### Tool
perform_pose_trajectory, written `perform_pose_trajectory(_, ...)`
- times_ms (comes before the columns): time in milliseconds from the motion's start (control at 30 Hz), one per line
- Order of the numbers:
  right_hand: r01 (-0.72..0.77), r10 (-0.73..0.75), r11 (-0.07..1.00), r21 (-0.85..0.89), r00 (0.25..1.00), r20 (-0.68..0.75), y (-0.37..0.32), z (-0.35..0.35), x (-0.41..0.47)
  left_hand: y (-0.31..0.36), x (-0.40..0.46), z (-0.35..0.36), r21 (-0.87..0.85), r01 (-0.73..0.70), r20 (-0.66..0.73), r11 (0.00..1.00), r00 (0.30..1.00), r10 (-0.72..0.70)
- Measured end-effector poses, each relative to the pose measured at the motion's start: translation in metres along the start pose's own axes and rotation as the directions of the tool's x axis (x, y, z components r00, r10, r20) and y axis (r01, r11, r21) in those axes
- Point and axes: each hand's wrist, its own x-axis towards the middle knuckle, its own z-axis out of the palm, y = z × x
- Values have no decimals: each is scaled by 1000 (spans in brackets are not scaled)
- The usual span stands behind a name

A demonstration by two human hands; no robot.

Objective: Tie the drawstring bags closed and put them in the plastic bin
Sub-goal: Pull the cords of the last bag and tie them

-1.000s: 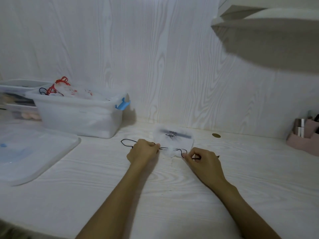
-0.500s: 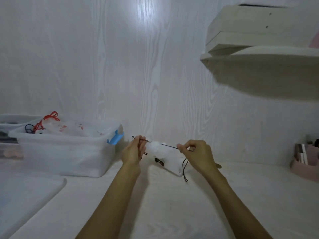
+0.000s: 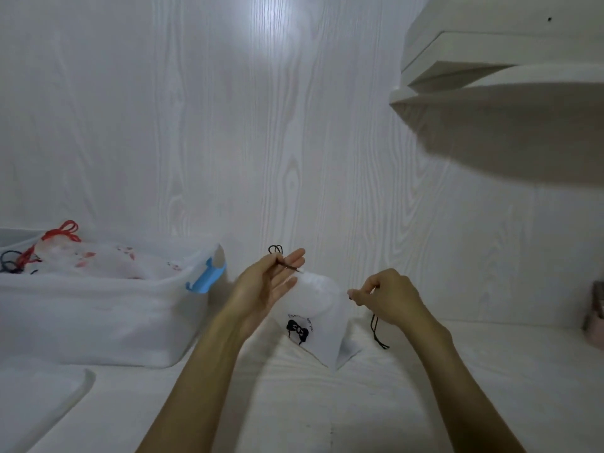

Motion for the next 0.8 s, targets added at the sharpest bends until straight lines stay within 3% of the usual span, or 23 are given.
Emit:
perform_pose_trajectory(133,-39,60,996,-77,955,290,-11,-19,-13,5,-4,3,274,18,-24,962,1000,-12)
perform_pose_trajectory(267,-45,77,996,-75,857,510,-26,-38,-30,8,-11,10,644,23,-15,765,1000,-17)
perform_pose_trajectory(367,-28,-15,997,70,837,548,-34,-48,-37,15,-22,19,799,-19,75,602,995,-69)
perform_pose_trajectory(500,-53,-160,932,360,830,535,-37,-55,-39,18,-30,31,907,-48,168,419,952,-255)
perform_pose_trajectory(567,-94,-170,883,459,848,502,-38,-54,-39,16,-32,34,894,-70,226,442,923,-311)
perform_pose_trajectory(800,-151,-83,835,529,916,392,-39,-45,-35,12,-34,36,795,-83,426,601,782,-455)
